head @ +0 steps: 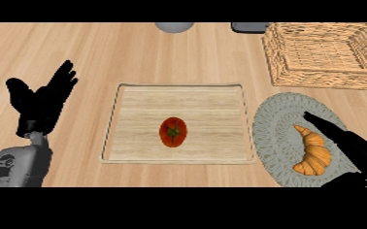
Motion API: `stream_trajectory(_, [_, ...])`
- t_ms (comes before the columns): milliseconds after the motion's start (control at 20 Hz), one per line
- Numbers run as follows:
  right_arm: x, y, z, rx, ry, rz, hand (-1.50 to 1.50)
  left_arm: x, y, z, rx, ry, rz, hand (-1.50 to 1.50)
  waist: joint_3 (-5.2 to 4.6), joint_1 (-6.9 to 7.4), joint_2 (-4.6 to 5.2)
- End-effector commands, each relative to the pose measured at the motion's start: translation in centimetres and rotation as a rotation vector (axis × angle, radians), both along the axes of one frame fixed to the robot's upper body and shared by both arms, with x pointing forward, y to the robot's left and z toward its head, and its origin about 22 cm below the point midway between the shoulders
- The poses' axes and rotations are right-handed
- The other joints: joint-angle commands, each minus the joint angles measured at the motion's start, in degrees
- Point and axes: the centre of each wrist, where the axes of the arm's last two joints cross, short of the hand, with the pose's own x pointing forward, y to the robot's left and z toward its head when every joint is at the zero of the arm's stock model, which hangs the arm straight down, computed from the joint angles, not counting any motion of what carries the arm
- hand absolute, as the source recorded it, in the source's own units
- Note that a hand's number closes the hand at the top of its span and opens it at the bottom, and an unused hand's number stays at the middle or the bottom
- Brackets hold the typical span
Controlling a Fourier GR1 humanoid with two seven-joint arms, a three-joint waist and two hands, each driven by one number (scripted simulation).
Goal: Pick the croissant from the placemat and place it in the basket
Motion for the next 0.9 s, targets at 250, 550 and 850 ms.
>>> stream_trajectory(250, [-1.8,2.1,-3.0,-0.122,-0.018,0.093,1.5,0.8,1.2,0.5,-0.006,0.004,0.019,0.0,0.0,-0.19,0.0])
stream_trajectory(550, [0.0,2.5,-2.3,-0.135,-0.008,0.107,1.5,-0.4,-0.3,0.1,0.007,0.0,0.013,0.0,0.0,-0.03,-0.03])
stream_trajectory(850, [-2.6,12.0,-2.7,-0.122,-0.043,0.182,1.5,-0.4,1.8,0.1,0.0,0.015,0.011,0.0,-0.12,-0.94,-0.31])
